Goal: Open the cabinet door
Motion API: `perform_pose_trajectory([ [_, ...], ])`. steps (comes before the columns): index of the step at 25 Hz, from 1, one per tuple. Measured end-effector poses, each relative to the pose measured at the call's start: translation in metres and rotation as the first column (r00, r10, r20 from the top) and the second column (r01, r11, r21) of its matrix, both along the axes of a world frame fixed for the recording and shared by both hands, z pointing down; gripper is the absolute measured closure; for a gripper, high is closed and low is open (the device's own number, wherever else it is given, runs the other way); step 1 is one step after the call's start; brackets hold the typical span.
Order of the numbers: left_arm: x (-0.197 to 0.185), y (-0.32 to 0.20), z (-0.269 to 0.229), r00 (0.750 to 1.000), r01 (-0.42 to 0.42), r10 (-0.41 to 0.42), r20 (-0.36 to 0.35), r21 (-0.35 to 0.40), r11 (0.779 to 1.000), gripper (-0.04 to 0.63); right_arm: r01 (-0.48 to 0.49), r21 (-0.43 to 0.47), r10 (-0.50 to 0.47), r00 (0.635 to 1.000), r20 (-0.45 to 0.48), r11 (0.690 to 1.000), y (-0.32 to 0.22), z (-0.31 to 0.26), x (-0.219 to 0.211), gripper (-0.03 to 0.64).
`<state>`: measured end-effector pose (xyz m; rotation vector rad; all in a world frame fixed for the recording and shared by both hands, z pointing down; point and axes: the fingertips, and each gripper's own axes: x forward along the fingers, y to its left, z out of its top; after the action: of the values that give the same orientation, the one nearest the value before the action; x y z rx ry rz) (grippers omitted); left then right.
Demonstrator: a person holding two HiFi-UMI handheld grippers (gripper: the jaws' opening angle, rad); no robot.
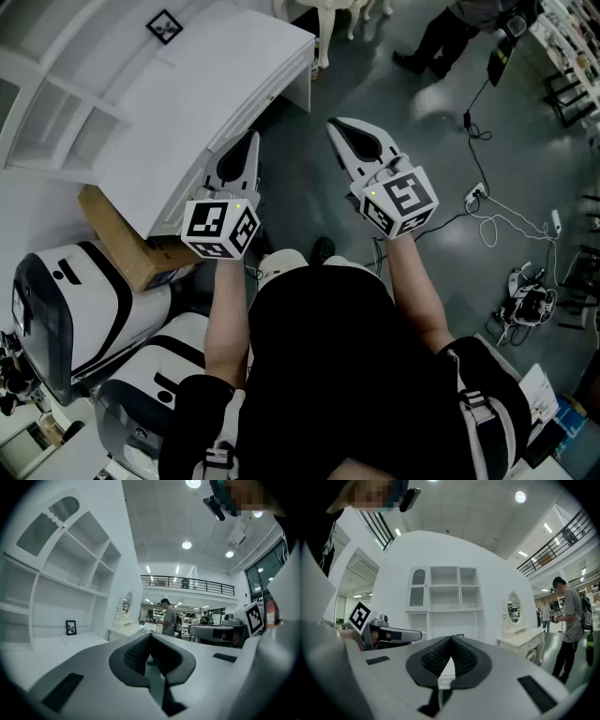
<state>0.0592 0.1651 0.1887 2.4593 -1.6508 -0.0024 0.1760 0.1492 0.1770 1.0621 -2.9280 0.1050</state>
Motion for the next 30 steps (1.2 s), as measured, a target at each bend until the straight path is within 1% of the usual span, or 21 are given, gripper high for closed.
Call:
perform_pose_trajectory([
  [4,0.007,0.001,0.000,1.000,-0.009,0.009,-0.003,0.001,1.000,0.572,0.005,0.001,-0.005,1.000,-0.009,1.000,0.004,0.001,0.001,0.601],
  [9,0.006,0.003,0.005,1.000,-0.005,0.004,-0.005,-0.007,1.000,0.572,0.008,-0.005,-0.008,1.000,-0.014,1.000,0.004,0.007,-0.002,0.601],
  [11,0.005,0.003,0.008,1.000,-0.001,0.001,-0.005,-0.012,1.000,0.572,0.006,-0.009,-0.006,1.000,0.000,1.000,0.003,0.008,-0.002,0.601],
  [15,0.005,0.005,0.014,1.000,0.011,-0.012,-0.006,-0.026,1.000,0.572,0.018,-0.034,-0.016,0.999,0.037,0.999,0.001,0.011,-0.003,0.598],
  [21,0.003,0.007,0.033,0.999,0.037,-0.038,-0.014,-0.068,0.997,0.572,0.037,-0.074,-0.036,0.999,0.014,0.997,-0.002,0.033,-0.010,0.598],
  [24,-0.006,0.004,0.043,0.999,0.037,-0.038,-0.014,-0.087,0.996,0.572,0.040,-0.096,-0.039,0.999,0.010,0.995,-0.008,0.045,-0.021,0.598],
  [30,-0.041,-0.012,0.056,0.999,0.036,-0.036,-0.004,-0.092,0.995,0.572,0.046,-0.131,-0.049,0.999,-0.020,0.990,-0.027,0.066,-0.055,0.598],
])
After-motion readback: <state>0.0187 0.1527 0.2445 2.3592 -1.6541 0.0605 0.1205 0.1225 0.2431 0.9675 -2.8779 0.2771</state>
